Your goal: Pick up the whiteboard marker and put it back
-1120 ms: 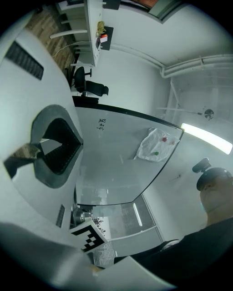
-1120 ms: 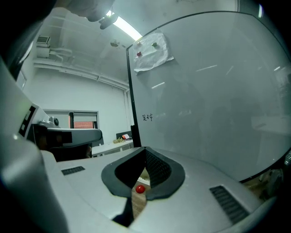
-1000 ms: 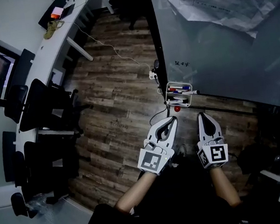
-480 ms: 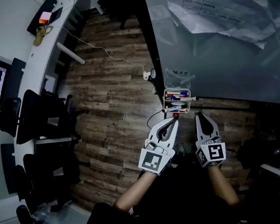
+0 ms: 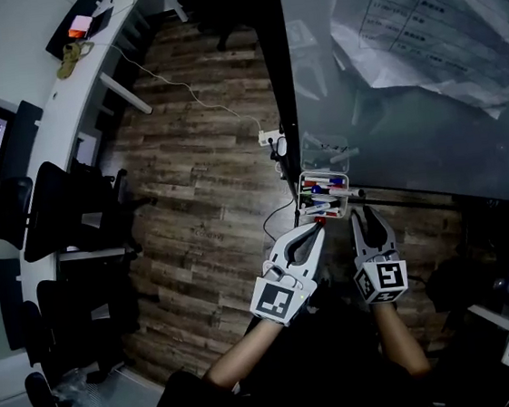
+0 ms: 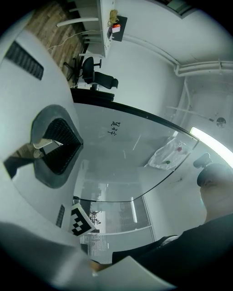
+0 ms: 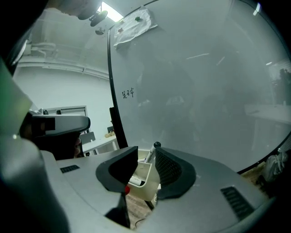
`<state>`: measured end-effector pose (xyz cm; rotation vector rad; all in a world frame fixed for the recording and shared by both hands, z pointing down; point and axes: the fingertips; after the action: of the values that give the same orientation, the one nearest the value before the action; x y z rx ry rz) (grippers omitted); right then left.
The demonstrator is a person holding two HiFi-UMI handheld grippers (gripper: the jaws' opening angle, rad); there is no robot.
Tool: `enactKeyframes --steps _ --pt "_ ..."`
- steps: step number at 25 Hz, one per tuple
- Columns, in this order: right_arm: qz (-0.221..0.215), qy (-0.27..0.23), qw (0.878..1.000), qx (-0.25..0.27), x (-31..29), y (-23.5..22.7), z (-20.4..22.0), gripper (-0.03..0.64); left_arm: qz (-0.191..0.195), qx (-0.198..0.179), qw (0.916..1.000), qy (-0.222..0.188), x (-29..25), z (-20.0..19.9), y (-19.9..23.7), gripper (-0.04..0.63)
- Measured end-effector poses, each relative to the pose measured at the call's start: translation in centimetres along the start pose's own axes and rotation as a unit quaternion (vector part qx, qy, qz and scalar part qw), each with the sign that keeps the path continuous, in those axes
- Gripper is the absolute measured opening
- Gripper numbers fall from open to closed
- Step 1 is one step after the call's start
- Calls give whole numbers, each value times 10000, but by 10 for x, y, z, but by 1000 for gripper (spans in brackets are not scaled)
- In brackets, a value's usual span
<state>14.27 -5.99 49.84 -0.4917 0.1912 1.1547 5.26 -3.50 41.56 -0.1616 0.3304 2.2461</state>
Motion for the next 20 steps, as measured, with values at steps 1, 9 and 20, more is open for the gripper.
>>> enactKeyframes --steps 1,9,20 --pt "1 15 10000 -18 -2 -1 1 110 -2 37 10000 9 -1 1 1 8" --pt "7 120 9999 -88 -22 -8 5 138 -16 68 9999 91 -5 6 12 8" --pt "15 255 9996 -156 -41 -15 9 144 -61 169 9997 156 -12 11 23 8"
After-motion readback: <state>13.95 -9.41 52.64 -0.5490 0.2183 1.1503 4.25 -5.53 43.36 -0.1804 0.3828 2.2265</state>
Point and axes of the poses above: the fingertips, and each gripper's own axes: x backward along the fingers, y to its left, z out of its underside, and after that the axes turned 8 degrees about y, right-handed
